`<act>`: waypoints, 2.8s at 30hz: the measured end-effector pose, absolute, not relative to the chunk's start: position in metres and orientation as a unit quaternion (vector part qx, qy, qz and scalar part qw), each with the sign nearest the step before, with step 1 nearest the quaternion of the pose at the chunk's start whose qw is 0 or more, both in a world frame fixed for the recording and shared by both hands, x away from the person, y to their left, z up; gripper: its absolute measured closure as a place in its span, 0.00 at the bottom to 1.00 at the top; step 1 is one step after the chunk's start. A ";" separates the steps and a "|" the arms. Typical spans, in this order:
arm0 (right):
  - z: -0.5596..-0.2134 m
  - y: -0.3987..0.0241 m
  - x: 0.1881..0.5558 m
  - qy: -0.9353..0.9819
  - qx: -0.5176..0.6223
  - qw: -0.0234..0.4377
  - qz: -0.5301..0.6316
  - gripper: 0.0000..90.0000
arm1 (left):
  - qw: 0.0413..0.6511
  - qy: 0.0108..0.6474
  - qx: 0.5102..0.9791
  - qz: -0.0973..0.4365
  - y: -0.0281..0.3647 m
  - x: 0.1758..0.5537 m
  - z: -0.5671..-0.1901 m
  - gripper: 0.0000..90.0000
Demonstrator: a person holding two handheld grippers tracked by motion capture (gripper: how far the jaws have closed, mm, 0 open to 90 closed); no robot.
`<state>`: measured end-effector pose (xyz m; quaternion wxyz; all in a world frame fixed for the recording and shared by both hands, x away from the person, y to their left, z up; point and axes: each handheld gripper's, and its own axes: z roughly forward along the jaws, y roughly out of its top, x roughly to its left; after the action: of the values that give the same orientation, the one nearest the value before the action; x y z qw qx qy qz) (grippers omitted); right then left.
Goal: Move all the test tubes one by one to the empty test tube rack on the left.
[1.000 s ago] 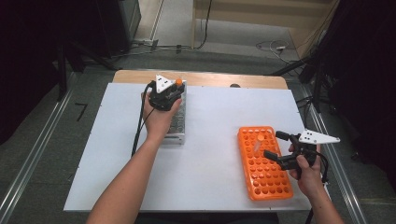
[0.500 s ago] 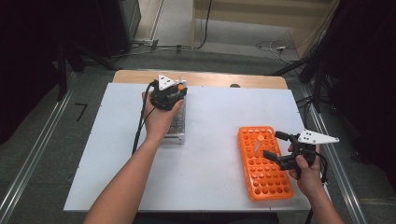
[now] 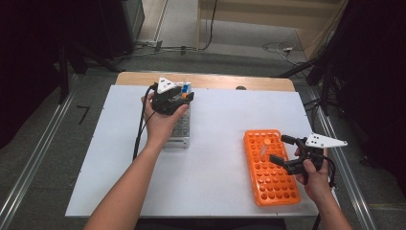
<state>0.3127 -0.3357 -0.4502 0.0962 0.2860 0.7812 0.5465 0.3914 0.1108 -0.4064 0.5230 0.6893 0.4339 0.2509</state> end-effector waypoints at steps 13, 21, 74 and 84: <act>-0.461 -0.320 0.323 0.817 0.289 0.089 0.491 0.44 | 0.566 0.382 0.705 0.193 0.096 0.334 -0.408 0.03; -0.463 -0.314 0.330 0.832 0.287 0.073 0.469 0.60 | 0.562 0.357 0.725 0.175 0.076 0.305 -0.419 0.02; -0.436 -0.266 0.299 0.834 0.206 0.057 0.509 0.53 | 0.574 0.249 0.771 0.123 -0.009 0.299 -0.401 0.79; -0.440 -0.303 0.307 0.816 0.223 0.063 0.530 0.04 | 0.568 0.322 0.726 0.214 0.057 0.327 -0.397 0.79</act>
<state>0.3067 -0.3026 -0.4400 0.0628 0.2226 0.8160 0.5298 0.3270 0.0573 -0.3968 0.5683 0.7262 0.3222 0.2138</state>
